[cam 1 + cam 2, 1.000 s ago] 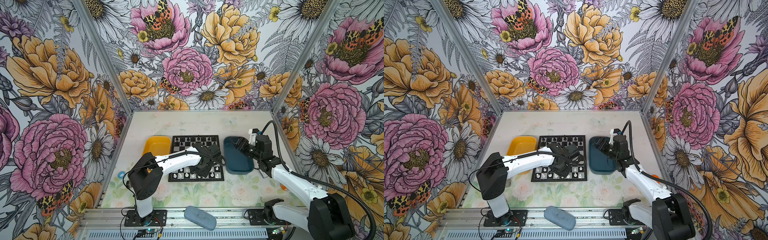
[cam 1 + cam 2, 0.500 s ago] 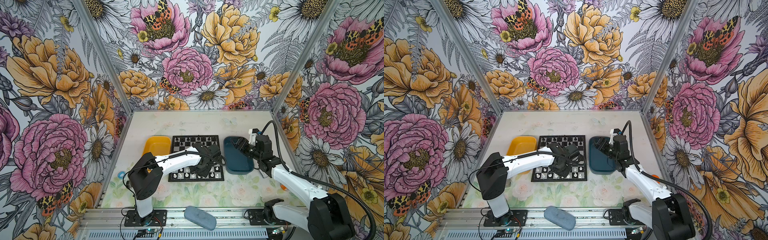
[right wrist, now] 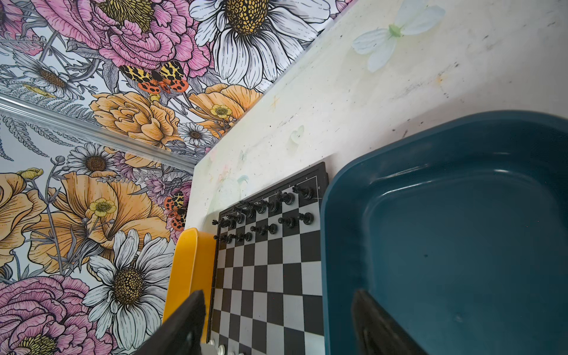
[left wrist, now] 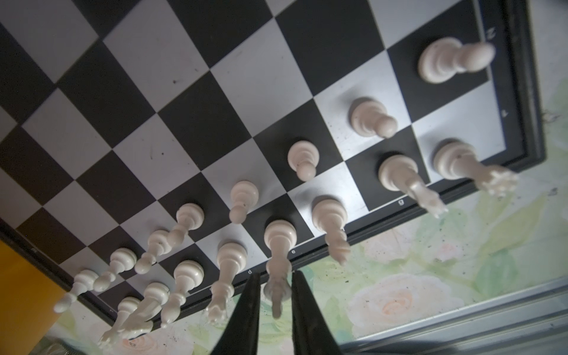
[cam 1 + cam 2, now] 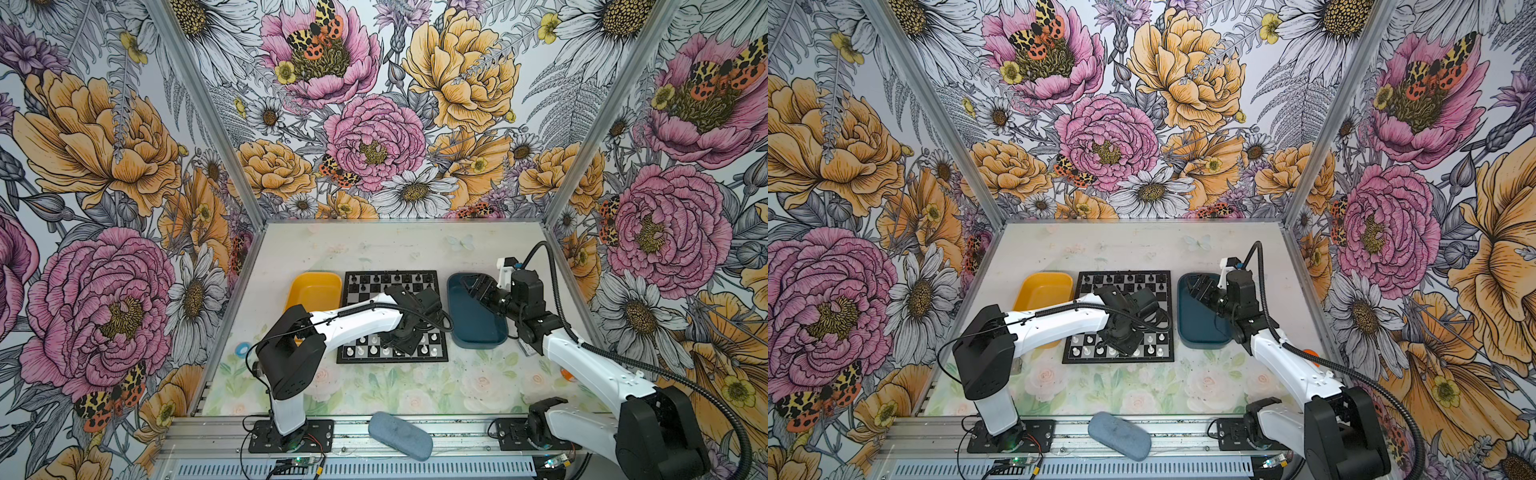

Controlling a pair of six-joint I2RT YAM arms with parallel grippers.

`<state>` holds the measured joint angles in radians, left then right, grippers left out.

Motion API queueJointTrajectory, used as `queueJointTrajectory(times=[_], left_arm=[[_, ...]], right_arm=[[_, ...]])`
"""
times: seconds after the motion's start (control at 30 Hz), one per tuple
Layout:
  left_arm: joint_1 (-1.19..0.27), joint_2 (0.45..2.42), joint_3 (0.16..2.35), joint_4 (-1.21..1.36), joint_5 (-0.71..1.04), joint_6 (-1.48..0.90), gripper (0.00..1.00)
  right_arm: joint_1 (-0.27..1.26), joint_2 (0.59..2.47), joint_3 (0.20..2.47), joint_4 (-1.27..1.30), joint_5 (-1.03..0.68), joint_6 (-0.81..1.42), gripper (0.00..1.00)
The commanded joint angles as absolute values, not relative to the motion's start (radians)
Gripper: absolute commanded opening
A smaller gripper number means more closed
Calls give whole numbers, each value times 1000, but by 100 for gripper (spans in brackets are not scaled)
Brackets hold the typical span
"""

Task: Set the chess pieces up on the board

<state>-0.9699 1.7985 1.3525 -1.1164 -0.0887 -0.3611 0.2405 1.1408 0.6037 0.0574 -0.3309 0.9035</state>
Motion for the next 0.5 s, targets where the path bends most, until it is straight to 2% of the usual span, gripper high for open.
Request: queueJointTrajectory(times=[0.0, 0.47], left_arm=[[-967, 1800, 1355, -1095, -95, -367, 23], [-969, 1790, 1356, -1097, -93, -370, 28]], right_arm=[[233, 1144, 598, 86, -340, 900, 77], [233, 1138, 594, 84, -341, 900, 77]])
